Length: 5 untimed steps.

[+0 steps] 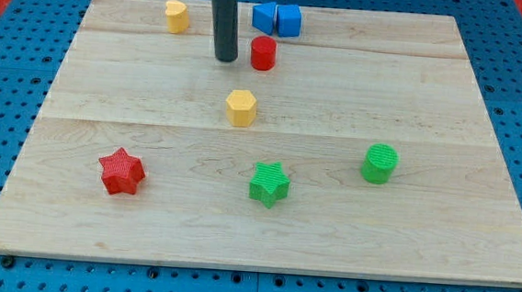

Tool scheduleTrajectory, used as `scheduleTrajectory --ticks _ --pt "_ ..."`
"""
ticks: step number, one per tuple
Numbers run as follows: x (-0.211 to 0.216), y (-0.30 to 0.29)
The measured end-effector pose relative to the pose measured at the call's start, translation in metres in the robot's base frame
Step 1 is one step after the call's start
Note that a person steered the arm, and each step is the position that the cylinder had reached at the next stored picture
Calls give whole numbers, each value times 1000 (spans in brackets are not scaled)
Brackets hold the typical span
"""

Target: Push the green circle to the green star

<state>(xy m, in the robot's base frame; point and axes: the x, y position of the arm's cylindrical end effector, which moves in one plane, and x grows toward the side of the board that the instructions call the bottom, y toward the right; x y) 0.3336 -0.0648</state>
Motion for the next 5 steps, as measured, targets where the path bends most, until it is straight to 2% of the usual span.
scheduleTrajectory --ticks 1,3,4,5 --pt "20 -7" --pt "47 129" --pt "79 240" --pt "125 263"
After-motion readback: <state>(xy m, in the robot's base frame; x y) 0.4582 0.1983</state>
